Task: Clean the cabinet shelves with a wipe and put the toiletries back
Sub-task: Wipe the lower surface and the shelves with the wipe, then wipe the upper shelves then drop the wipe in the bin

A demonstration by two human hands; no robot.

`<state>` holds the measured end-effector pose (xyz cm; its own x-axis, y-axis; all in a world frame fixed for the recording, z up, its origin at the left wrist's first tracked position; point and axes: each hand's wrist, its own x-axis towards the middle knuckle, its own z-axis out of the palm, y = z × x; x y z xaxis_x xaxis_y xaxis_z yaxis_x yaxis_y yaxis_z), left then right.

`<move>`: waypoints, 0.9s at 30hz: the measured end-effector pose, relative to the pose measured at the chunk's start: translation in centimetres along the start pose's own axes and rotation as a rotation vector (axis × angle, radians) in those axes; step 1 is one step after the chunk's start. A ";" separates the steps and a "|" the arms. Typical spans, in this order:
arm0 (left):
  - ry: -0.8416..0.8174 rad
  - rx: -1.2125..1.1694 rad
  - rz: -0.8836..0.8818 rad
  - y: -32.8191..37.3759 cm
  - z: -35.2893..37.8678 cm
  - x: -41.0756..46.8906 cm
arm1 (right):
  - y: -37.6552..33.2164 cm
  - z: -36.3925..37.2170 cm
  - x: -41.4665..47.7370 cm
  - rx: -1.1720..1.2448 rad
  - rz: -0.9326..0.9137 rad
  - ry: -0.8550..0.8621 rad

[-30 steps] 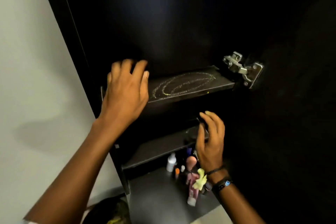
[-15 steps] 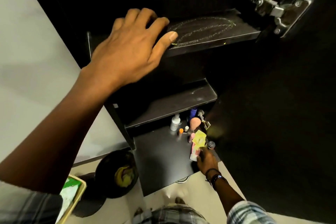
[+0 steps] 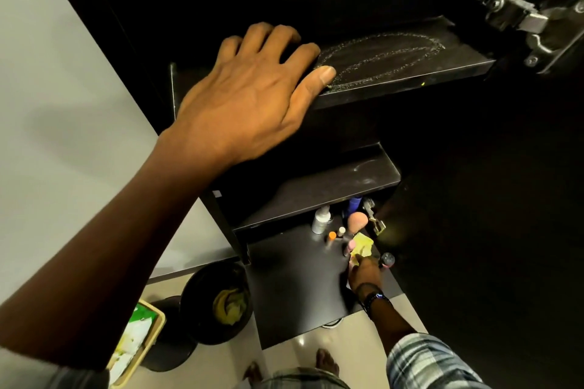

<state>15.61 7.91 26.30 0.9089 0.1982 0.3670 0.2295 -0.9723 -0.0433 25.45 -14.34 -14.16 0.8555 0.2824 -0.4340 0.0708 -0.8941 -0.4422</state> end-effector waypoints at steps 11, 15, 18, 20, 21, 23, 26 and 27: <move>0.014 0.026 0.001 0.3 -0.1 -0.1 | 1.7 -0.9 -2.6 0.032 -0.113 0.029; 0.005 0.019 -0.006 0.3 -0.1 0.0 | 0.7 -2.0 -3.9 0.113 -0.163 0.143; -0.004 0.013 -0.013 0.1 -0.2 0.0 | -0.8 -3.6 -5.4 0.190 -0.184 0.263; -0.007 0.005 -0.018 0.1 -0.2 0.0 | -1.9 -5.0 -6.3 0.225 -0.225 0.365; -0.004 0.000 -0.019 0.1 -0.2 -0.1 | -2.4 -5.8 -6.7 0.250 -0.256 0.417; -0.003 -0.007 -0.018 0.2 -0.3 0.0 | -3.5 -7.3 -7.4 0.316 -0.329 0.512; -0.013 -0.012 -0.024 0.2 -0.4 -0.1 | -6.0 -10.2 -8.8 0.486 -0.457 0.623; -0.014 -0.012 -0.025 0.2 -0.4 -0.2 | -7.1 -11.4 -9.4 0.538 -0.511 0.659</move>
<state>15.38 7.63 26.57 0.9078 0.2240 0.3545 0.2480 -0.9685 -0.0232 22.70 -14.60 2.00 0.9128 0.1941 0.3594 0.4081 -0.3959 -0.8226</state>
